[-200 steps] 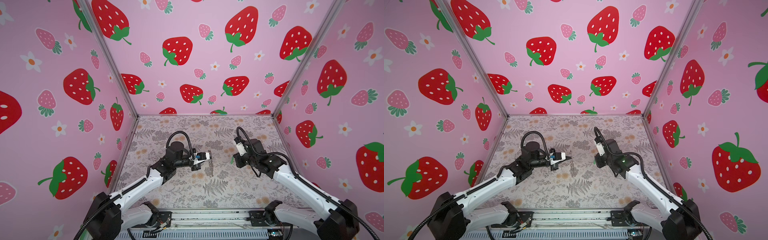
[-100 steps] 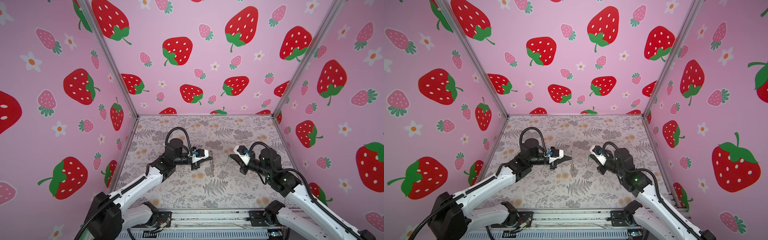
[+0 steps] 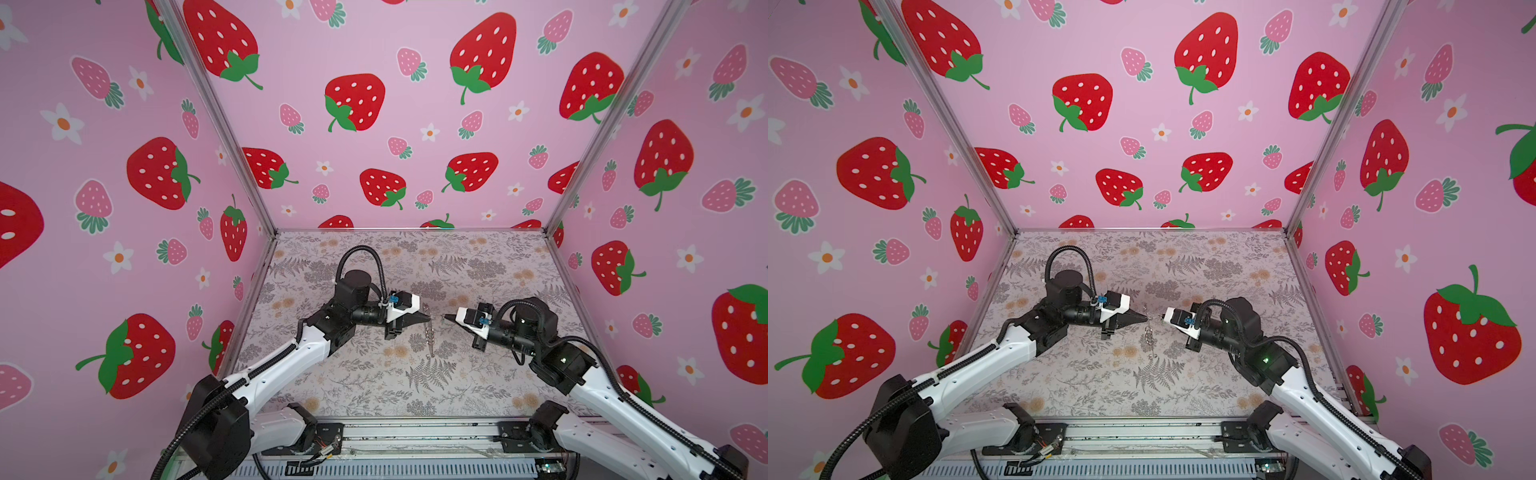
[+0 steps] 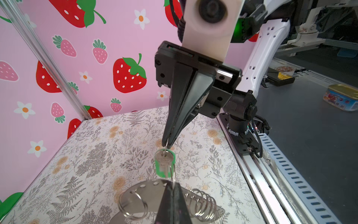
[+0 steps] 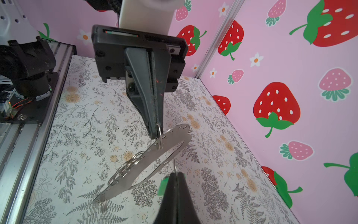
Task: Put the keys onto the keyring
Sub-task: 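Lift the green tag and carry it toward the plate held by the left gripper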
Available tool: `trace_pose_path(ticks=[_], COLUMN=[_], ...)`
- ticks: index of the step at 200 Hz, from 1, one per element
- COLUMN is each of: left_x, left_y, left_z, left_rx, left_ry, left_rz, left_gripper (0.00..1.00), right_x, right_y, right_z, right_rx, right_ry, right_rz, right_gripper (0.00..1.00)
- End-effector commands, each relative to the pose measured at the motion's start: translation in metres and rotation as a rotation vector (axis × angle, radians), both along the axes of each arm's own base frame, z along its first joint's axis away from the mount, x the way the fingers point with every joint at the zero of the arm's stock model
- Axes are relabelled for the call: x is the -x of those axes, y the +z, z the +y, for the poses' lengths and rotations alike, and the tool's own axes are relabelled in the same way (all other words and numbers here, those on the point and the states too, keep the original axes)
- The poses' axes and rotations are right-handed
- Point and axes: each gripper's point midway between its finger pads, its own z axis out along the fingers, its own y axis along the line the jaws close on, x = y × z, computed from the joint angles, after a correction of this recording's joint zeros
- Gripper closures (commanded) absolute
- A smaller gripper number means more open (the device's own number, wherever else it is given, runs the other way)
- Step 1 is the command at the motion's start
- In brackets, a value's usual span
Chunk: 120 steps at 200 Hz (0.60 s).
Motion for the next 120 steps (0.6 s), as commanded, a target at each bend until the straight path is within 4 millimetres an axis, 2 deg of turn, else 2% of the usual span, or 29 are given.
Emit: trace_pose_path(ticks=[1, 92, 120], left_x=[0.0049, 0.0126, 0.0129], left_y=[0.0165, 0.0192, 0.0194], left_z=[-0.0020, -0.0036, -0.0041], left_rx=[0.025, 0.027, 0.027], left_ry=[-0.054, -0.116, -0.123], left_rz=[0.002, 0.046, 0.052], left_gripper=[1.00, 1.00, 1.00], right_x=[0.0108, 0.0147, 0.0168], right_y=[0.0122, 0.0075, 0.0116], right_z=[0.0060, 0.0114, 0.0135], right_rx=[-0.009, 0.011, 0.001], right_ry=[0.081, 0.116, 0.128], right_rz=[-0.085, -0.121, -0.144], right_gripper=[1.00, 1.00, 1.00])
